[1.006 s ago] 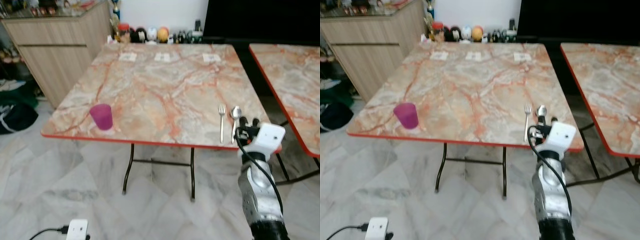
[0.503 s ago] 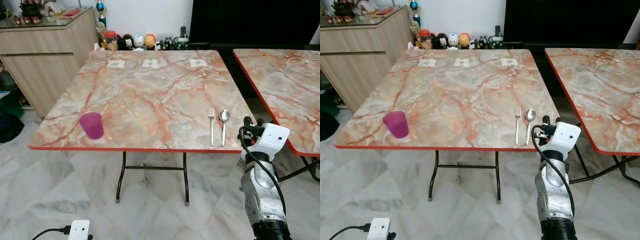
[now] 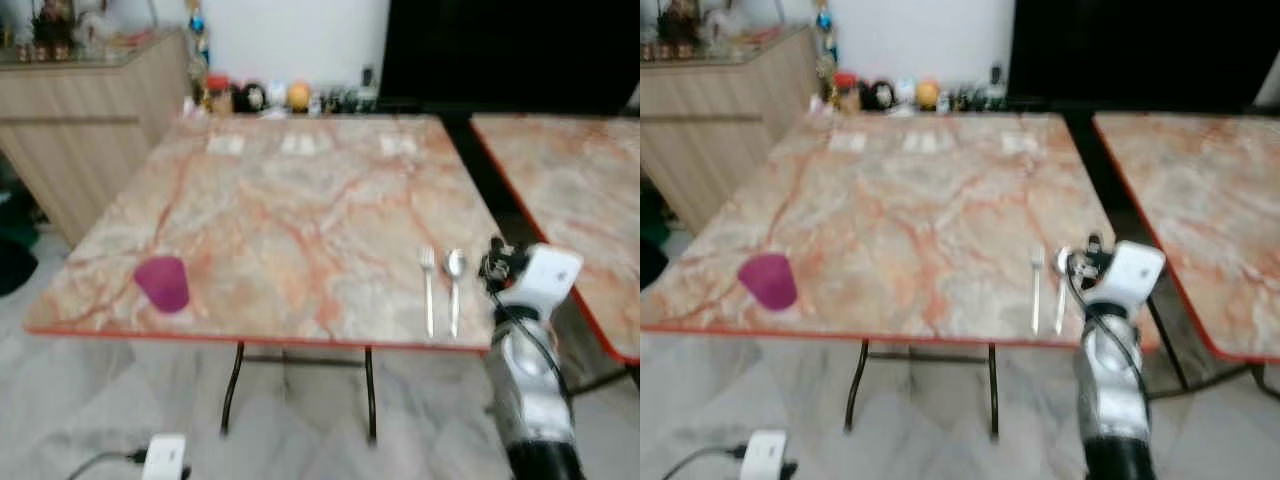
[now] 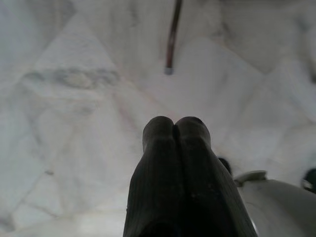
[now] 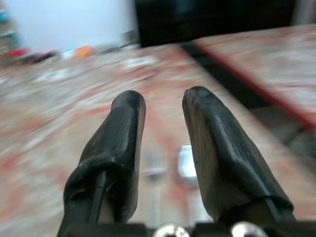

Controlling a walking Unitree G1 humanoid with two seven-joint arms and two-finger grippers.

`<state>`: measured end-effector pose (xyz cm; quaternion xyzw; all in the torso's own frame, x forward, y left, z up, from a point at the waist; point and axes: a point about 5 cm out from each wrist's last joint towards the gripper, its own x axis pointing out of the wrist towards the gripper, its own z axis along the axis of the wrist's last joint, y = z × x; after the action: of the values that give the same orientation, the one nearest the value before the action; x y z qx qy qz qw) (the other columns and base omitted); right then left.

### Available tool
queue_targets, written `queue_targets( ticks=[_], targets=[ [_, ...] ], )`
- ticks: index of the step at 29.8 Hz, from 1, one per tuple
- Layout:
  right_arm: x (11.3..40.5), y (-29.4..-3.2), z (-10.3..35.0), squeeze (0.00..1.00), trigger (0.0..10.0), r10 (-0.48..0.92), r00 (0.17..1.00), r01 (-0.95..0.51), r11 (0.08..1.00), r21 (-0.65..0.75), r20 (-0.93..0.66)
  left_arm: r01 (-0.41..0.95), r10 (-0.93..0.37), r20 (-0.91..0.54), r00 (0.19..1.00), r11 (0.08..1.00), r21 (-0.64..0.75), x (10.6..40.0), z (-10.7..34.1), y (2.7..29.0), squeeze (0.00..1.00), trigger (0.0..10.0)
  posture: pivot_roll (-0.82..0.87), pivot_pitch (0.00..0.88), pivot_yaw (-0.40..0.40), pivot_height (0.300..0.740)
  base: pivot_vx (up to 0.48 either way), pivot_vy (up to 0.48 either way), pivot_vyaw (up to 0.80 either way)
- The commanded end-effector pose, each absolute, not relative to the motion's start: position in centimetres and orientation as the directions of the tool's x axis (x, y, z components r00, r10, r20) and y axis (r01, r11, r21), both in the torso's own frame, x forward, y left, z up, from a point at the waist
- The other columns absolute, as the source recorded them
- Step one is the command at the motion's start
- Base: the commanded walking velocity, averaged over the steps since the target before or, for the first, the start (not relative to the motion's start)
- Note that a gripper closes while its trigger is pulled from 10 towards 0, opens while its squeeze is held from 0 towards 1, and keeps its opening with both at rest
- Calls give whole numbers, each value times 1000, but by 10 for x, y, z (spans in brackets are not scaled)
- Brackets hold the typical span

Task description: Setting the table

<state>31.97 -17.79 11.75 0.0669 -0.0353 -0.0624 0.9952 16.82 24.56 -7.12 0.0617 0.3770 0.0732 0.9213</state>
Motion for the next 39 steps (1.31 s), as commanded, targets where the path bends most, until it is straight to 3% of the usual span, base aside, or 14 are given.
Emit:
queue_targets(
  ticks=[1, 2, 3, 4, 11, 12, 13, 18, 39],
  targets=[
    [319, -184, 113, 0, 10000, -127, 991, 121, 982, 143, 35, -93, 174, -696, 697, 984, 153, 165, -74, 241, 0, 10000, -2, 2, 17, 740, 0, 0, 0],
    [320, -182, 112, 380, 10000, -107, 994, 103, 984, 145, 24, -93, 173, -696, 697, 984, 152, 165, -74, 241, 0, 10000, -2, 2, 17, 740, 0, 0, 0],
    [321, -180, 111, 380, 10000, -93, 996, 90, 985, 146, 15, -93, 173, -696, 697, 984, 151, 165, -74, 241, 0, 10000, -2, 3, 16, 740, 0, 0, 0],
    [321, -181, 109, 1000, 10000, -97, 995, 96, 986, 138, 2, -93, 172, -696, 697, 984, 151, 165, -74, 241, 0, 10000, -2, 3, 17, 740, 0, 0, 0],
    [335, -191, 92, 1000, 10000, -222, 957, 255, 951, 173, -185, -91, 167, -696, 699, 985, 145, 165, -74, 240, 0, 10000, 0, 3, 19, 740, 0, 0, 0],
    [336, -192, 88, 639, 10000, -234, 947, 276, 943, 186, -220, -90, 166, -696, 699, 985, 145, 166, -74, 239, 0, 10000, 0, 3, 22, 740, 0, 0, 0],
    [337, -192, 86, 0, 10000, -240, 941, 288, 938, 193, -239, -89, 165, -696, 699, 985, 145, 166, -74, 239, 0, 10000, 0, 3, 22, 740, 0, 0, 0],
    [344, -194, 79, 0, 10000, -235, 921, 312, 923, 225, -311, -90, 165, -694, 701, 986, 144, 166, -74, 239, 0, 10000, 10, 4, 21, 740, 0, 0, 0],
    [359, -203, 83, 0, 10000, -280, 894, 367, 906, 211, -350, -78, 162, -699, 696, 986, 150, 162, -75, 241, 0, 10000, 17, 12, 28, 740, 0, 0, 0]
  ],
)
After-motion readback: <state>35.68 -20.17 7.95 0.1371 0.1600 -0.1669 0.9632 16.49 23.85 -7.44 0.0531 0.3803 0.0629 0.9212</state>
